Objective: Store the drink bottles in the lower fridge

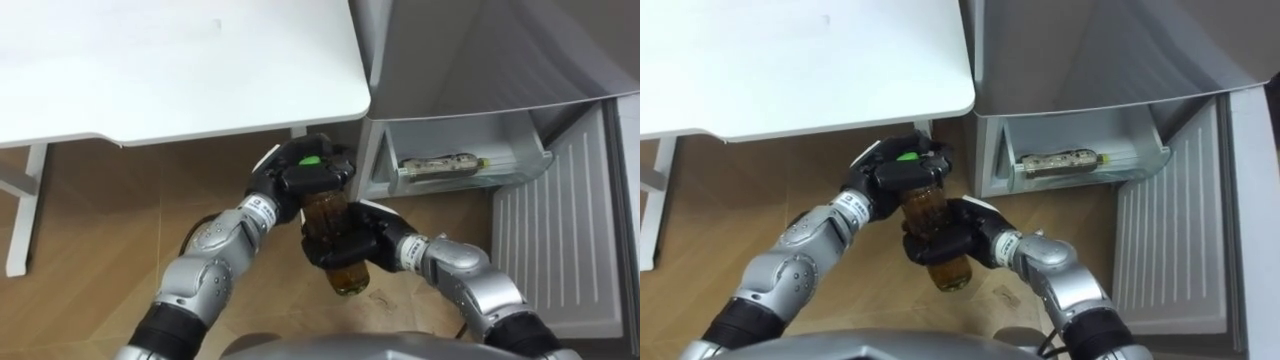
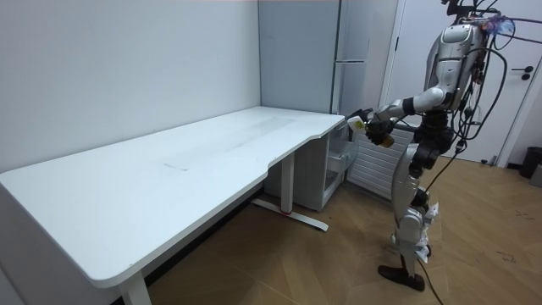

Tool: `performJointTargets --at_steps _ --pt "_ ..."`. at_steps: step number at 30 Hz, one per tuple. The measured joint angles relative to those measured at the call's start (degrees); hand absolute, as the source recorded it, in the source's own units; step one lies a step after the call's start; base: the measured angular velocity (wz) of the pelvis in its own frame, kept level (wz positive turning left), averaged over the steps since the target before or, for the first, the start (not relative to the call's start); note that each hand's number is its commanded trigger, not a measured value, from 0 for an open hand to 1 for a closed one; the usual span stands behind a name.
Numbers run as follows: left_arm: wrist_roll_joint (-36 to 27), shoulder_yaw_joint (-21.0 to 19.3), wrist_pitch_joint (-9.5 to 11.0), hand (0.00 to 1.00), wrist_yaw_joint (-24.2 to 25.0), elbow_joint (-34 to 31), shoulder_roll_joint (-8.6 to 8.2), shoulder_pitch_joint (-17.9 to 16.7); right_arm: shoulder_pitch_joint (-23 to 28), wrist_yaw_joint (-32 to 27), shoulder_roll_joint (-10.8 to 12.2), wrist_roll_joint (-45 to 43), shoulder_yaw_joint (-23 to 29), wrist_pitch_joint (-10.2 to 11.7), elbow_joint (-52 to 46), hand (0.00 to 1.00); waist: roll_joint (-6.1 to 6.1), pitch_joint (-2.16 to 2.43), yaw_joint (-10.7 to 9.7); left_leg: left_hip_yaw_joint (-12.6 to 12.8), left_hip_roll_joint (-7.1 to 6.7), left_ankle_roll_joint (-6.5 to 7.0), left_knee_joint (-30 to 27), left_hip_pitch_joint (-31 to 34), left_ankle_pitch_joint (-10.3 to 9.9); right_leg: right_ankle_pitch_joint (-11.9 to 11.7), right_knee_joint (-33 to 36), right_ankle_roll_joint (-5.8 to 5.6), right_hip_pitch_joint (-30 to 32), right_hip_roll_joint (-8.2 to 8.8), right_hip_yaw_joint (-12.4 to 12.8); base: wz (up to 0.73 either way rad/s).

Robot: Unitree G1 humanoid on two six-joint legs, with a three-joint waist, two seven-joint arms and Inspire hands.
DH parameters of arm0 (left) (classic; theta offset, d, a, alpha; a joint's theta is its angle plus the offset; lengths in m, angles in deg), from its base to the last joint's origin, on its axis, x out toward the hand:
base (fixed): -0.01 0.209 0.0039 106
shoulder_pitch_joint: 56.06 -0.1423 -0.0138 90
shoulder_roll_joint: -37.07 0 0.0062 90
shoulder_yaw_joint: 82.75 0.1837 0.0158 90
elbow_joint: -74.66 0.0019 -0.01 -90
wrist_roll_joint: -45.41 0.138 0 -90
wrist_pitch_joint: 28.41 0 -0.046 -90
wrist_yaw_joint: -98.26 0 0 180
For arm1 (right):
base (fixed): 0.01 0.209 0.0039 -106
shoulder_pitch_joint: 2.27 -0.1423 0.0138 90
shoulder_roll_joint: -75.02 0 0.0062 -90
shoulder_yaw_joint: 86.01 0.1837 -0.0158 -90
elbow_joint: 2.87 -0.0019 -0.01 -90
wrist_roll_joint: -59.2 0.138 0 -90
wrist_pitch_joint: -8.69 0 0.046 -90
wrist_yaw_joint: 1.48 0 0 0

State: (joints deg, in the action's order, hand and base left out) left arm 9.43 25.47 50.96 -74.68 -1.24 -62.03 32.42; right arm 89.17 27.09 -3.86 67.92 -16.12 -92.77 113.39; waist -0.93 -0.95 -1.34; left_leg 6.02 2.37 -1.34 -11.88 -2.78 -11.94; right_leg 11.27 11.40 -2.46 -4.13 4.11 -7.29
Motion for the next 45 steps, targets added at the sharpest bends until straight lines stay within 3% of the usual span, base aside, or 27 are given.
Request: performJointTargets --at_steps 13,18,22,28,31,34,36,39,45 --pt "0.0 -0.2 0.0 0.0 -0.1 -1.1 0.59 0.0 -0.1 0.4 -0.2 0.1 0.1 0.5 0.0 1.0 0.01 0.0 0.4 0.0 0.01 0.0 -0.1 0.1 0.0 0.0 0.1 0.0 0.1 0.0 0.0 0.0" --pt "2.7 -0.5 -0.1 0.0 -0.2 -7.4 2.47 0.0 -0.8 0.8 0.2 0.4 0.7 4.8 -0.6 1.0 -0.01 0.0 0.1 0.0 0.03 0.0 -0.6 0.3 0.0 0.0 0.1 0.02 0.0 0.0 0.0 0.0" --pt "7.2 -2.2 -0.1 0.0 -0.3 -13.4 2.87 0.0 -2.1 1.1 1.0 2.1 1.3 8.6 -0.3 1.0 0.13 -0.03 0.4 -0.1 0.14 0.0 -1.0 0.6 0.0 -0.1 0.0 0.17 0.1 -0.06 -0.1 0.01" --pt "10.5 -4.8 -0.4 0.0 -0.1 -19.7 2.83 0.0 -2.3 4.8 2.7 3.2 3.5 10.6 -1.9 1.0 0.68 0.06 0.5 -0.6 0.29 -0.01 -0.9 0.3 0.0 -0.6 -0.9 0.22 -0.9 -0.29 -0.5 0.03" --pt "9.9 -7.6 -0.2 0.0 -0.3 -24.3 2.8 0.0 -1.7 5.8 2.7 3.2 3.5 10.6 -2.3 1.0 0.73 0.08 0.8 -0.7 0.28 -0.01 -0.7 -0.4 0.0 -0.6 -1.2 0.22 -1.6 -0.29 -0.6 0.02" --pt "6.1 -14.5 5.3 0.0 -2.1 -31.3 2.61 0.1 2.5 4.3 1.7 3.3 5.4 8.6 0.2 1.0 1.11 0.14 1.7 -0.6 0.13 -0.01 0.0 -1.6 0.0 -0.6 -1.7 0.19 -2.7 -0.24 -0.5 0.0" --pt "5.0 -18.8 8.9 0.0 -2.8 -34.0 1.99 0.0 4.6 2.5 -0.8 2.1 5.8 6.2 3.0 1.0 1.52 0.22 2.7 -0.4 -0.01 -0.01 0.3 -2.1 0.0 -0.6 -1.7 0.13 -2.9 -0.13 -0.5 0.0" --pt "5.1 -21.3 9.3 0.0 -4.5 -34.5 0.22 -0.1 6.2 0.1 -2.2 -0.4 7.6 4.5 5.2 1.0 1.46 0.15 3.7 -0.6 0.0 -0.01 0.3 -1.6 0.0 -0.6 -1.6 0.08 -2.6 -0.16 -0.7 0.0" --pt "5.1 -21.4 9.4 0.0 -7.8 -34.5 0.26 -0.1 6.4 -2.5 -2.5 -0.1 8.6 4.2 5.1 1.0 1.35 0.29 4.4 -0.6 0.02 -0.12 0.2 -0.9 0.1 -0.5 -1.5 0.07 -1.8 -0.24 -0.7 0.0"
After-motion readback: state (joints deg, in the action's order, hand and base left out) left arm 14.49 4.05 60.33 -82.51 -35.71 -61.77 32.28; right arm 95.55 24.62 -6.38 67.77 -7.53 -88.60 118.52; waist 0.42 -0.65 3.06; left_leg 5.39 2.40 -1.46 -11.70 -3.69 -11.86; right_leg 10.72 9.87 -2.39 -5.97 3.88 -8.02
